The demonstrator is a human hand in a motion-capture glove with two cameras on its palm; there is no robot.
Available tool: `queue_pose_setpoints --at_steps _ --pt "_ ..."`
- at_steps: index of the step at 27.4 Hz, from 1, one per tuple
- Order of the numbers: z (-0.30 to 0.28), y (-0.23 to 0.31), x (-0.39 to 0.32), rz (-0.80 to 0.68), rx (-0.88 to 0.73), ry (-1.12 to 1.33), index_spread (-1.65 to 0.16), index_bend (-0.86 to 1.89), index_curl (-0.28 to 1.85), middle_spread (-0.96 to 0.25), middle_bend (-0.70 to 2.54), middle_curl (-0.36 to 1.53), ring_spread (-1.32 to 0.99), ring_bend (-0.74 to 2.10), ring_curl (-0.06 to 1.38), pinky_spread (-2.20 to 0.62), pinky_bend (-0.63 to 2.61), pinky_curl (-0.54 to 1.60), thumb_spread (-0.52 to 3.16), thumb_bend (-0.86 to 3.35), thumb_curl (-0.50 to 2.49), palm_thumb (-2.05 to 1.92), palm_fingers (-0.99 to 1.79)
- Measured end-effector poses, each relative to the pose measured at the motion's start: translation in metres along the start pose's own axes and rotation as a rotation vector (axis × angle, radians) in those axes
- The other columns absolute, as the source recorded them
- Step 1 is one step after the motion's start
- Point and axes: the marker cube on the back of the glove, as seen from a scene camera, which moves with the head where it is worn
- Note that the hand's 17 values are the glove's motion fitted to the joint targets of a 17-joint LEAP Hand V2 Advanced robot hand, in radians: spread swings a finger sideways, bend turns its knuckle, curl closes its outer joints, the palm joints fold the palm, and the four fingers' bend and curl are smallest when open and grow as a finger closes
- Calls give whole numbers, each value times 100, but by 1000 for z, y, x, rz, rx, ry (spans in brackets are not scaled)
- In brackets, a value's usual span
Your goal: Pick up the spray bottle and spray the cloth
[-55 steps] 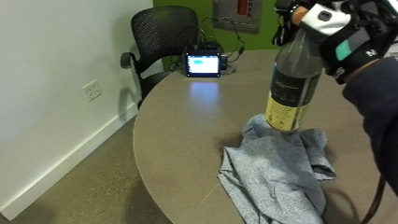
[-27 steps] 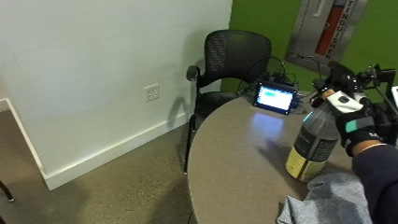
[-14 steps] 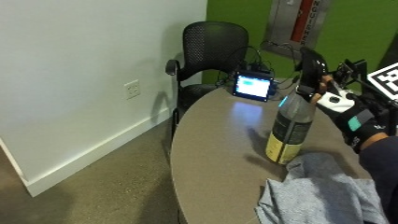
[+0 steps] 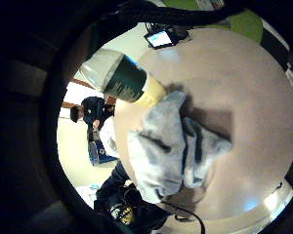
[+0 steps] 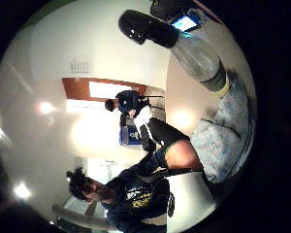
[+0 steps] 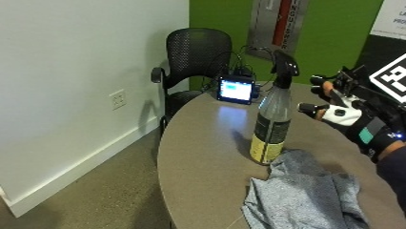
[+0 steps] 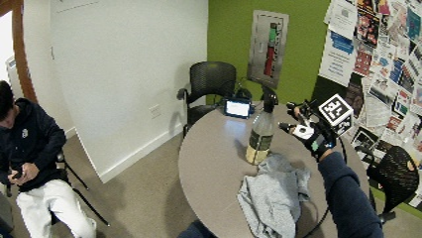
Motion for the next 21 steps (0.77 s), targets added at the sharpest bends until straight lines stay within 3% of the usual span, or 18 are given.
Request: queue_pose_setpoints --at_steps 6,9,14,21 --pt "11 11 3 -7 -46 101 -40 16 36 -2 25 35 -4 18 27 25 37 35 100 -3 41 61 24" --pt "14 31 10 -10 -59 274 -41 16 35 -2 24 34 -4 18 27 26 36 35 101 -3 40 61 23" --pt "14 106 27 15 -56 606 -42 17 34 -1 20 33 -2 18 26 27 36 35 103 -3 39 59 22" --pt "16 186 42 81 -34 699 -42 19 34 -2 23 34 -3 22 26 28 28 32 105 -3 37 56 36"
